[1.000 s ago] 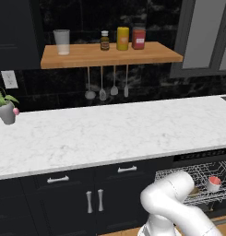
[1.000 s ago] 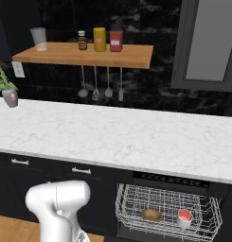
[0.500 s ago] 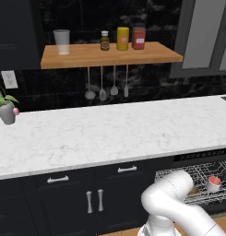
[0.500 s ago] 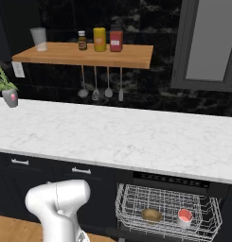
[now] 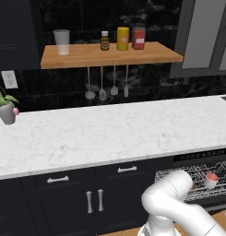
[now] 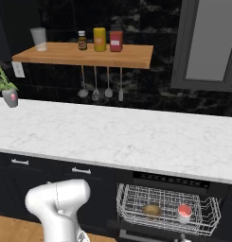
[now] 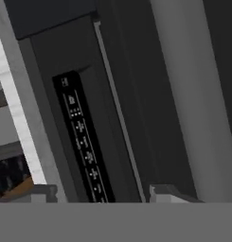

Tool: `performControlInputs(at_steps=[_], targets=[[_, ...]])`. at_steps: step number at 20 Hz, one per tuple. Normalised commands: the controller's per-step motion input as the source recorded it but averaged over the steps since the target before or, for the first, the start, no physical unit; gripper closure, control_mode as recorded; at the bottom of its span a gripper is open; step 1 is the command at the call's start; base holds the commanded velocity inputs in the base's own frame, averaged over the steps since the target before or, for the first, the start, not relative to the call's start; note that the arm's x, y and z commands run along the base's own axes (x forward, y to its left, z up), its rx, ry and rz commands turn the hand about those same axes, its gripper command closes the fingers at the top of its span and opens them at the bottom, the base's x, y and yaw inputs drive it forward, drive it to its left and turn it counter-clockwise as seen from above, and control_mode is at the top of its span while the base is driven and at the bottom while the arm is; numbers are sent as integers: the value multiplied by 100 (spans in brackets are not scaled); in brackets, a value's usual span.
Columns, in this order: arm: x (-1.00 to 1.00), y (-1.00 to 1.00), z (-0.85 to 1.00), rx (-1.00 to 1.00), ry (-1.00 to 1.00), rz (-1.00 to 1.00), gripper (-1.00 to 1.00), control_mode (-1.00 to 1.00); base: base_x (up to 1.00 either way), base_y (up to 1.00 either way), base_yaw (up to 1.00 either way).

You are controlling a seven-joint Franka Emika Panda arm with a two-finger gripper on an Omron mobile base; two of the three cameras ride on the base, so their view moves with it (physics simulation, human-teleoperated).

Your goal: Pick up the cup and bowl from the counter, place them in the dishwasher, and close the dishwasher door.

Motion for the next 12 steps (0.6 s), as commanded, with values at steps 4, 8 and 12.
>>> performControlInputs(at_steps=[4,8,12], targets=[[100,54,-27,14,-19,2,-100,-100,0,0,0],[100,51,-24,14,-20,1,-100,-100,0,0,0],[100,50,-18,13,-20,0,-100,-100,0,0,0]])
